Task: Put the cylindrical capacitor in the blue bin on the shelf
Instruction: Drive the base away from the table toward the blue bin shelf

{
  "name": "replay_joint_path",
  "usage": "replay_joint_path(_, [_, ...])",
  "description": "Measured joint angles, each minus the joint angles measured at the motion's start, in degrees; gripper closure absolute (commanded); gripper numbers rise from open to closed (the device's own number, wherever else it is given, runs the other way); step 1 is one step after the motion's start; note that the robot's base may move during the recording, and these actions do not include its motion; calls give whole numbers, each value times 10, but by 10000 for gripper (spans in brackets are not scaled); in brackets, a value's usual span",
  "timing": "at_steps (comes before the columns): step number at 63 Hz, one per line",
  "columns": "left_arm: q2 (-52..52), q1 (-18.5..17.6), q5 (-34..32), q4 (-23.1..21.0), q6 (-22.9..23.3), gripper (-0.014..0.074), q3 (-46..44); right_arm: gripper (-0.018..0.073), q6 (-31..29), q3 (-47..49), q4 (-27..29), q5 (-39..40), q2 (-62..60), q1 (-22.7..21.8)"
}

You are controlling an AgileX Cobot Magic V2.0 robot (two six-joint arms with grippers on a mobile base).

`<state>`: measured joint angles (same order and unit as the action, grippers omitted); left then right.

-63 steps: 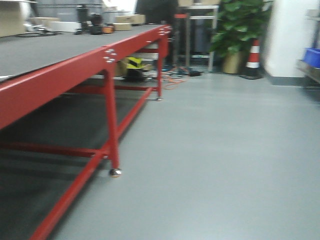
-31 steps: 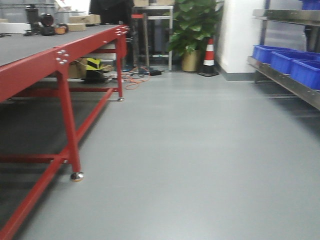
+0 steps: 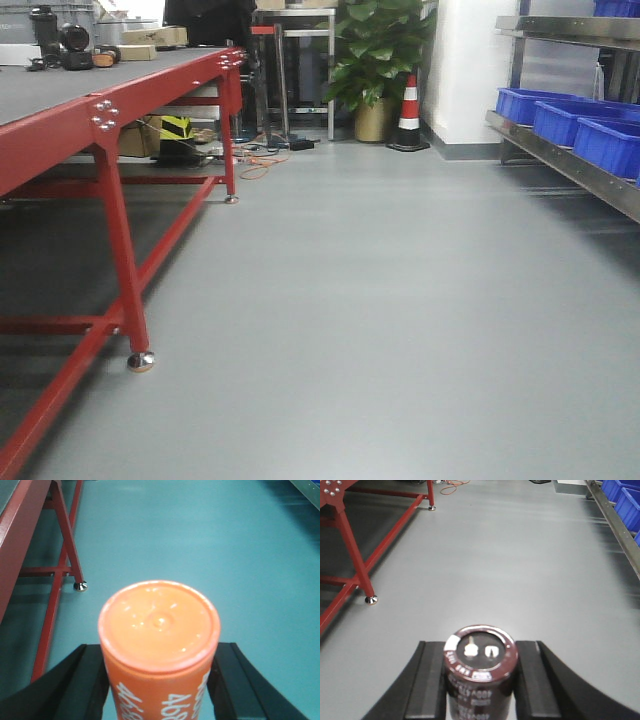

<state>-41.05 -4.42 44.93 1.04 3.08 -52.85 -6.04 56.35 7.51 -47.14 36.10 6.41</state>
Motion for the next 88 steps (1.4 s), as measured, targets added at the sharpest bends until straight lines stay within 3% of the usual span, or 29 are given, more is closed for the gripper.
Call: replay_joint_path(88, [1,0,0,0,0,708,0,721,0,0,0,0,-1,0])
